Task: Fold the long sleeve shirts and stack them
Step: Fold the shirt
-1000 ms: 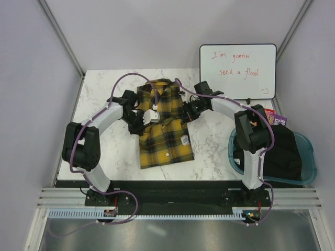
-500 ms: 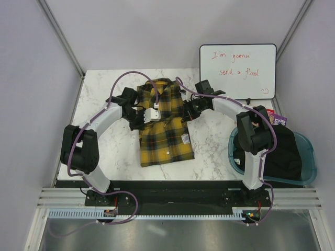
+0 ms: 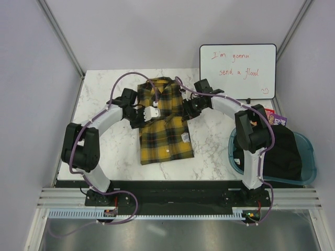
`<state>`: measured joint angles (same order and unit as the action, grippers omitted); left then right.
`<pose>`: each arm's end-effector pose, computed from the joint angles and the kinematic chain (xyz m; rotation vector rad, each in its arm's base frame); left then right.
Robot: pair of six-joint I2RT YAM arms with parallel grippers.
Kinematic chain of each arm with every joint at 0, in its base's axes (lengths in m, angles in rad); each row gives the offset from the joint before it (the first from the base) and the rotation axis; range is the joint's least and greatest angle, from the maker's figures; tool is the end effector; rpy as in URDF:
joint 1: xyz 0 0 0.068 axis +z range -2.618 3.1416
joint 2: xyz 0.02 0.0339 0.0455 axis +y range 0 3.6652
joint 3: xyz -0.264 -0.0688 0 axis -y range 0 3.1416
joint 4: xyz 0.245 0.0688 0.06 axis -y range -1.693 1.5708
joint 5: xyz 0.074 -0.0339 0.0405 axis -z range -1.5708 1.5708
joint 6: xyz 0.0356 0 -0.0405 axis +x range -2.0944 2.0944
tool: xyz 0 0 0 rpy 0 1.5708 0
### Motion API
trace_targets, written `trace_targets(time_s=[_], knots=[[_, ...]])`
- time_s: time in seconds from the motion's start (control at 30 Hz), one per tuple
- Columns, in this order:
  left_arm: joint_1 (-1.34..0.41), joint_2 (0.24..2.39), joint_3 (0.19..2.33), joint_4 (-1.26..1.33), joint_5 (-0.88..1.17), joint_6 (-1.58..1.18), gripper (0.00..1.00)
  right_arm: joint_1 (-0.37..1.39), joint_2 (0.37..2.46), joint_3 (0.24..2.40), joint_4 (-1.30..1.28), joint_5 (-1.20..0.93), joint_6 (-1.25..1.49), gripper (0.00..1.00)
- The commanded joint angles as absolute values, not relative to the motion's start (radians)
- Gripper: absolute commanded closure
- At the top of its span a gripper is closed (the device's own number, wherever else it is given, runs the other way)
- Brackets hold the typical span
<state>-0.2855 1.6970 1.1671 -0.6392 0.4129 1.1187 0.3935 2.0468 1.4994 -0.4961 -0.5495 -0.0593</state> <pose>0.3190 -0.1085 0.2052 1.7625 1.9121 -0.2835 0.3936 0.1835 0.1817 -0.7741 2.4819 0.8369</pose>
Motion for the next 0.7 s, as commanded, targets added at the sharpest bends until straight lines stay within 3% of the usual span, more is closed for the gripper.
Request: trace_targets(time_s=[0.0, 0.13, 0.17, 0.23, 0.37, 0.5, 0.57, 0.67], knots=[[-0.227, 1.64, 1.241, -0.555, 0.432, 0.915, 0.63, 0.39, 1.916, 1.568, -0.529, -0.508, -0.069, 0.7], [-0.115, 1.543, 1.249, -0.541, 0.567, 0.642, 0.51, 0.387, 1.815, 1.571, -0.554, -0.471, -0.086, 0.4], [-0.104, 1.522, 1.235, -0.545, 0.596, 0.585, 0.49, 0.387, 1.781, 1.565, -0.554, -0.475, -0.084, 0.36], [-0.097, 1.456, 1.206, -0.543, 0.693, 0.424, 0.15, 0.388, 1.757, 1.54, -0.555, -0.533, -0.065, 0.31], [-0.098, 1.387, 1.064, -0.514, 0.923, 0.157, 0.09, 0.409, 1.741, 1.482, -0.52, -0.734, 0.059, 0.38], [-0.1, 1.338, 0.829, -0.231, 1.093, -0.194, 0.19, 0.477, 1.761, 1.391, -0.388, -0.87, 0.195, 0.43], [-0.101, 1.35, 0.726, -0.018, 1.123, -0.293, 0.19, 0.508, 1.805, 1.361, -0.307, -0.925, 0.236, 0.46], [-0.103, 1.467, 0.731, 0.135, 1.143, -0.371, 0.21, 0.514, 1.9, 1.367, -0.24, -0.951, 0.27, 0.48]])
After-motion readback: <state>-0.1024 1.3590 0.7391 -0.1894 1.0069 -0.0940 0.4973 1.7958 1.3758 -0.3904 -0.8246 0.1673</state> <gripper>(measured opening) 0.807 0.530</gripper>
